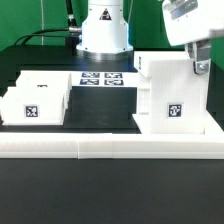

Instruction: Assemble drawer

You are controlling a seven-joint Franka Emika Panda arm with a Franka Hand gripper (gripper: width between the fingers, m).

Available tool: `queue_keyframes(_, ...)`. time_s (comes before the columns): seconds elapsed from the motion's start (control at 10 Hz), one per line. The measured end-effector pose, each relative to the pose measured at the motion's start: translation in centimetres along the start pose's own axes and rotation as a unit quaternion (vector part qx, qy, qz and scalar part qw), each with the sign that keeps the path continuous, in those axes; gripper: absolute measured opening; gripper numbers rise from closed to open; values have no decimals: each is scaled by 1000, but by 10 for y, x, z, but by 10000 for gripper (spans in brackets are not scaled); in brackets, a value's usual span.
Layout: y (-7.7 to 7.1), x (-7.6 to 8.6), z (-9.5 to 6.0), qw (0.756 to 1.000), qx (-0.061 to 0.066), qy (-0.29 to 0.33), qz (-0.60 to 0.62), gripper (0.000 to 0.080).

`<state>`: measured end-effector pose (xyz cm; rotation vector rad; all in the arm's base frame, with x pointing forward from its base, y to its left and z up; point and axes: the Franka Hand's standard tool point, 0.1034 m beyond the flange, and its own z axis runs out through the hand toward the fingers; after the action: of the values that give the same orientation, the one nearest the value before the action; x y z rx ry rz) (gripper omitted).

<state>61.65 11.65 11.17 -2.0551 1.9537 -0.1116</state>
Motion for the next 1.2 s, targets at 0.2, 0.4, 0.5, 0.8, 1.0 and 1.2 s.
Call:
queue_keyframes(0.2,-11,0,5,1000,-3,-3,-6,47)
queue_keyframes(0.4,-23,2,10,1000,-8,-5,-7,47)
queue_keyframes(0.5,-25,2,12,1000,-13,-7,-1,47)
queue_keyframes(0.8,-25,1,13,1000,-19,-9,-3,48)
queue_keyframes(1.0,-25,1,14,1000,-19,-9,-6,331)
queue_keyframes(1.2,-25,1,13,1000,-17,-9,-10,594)
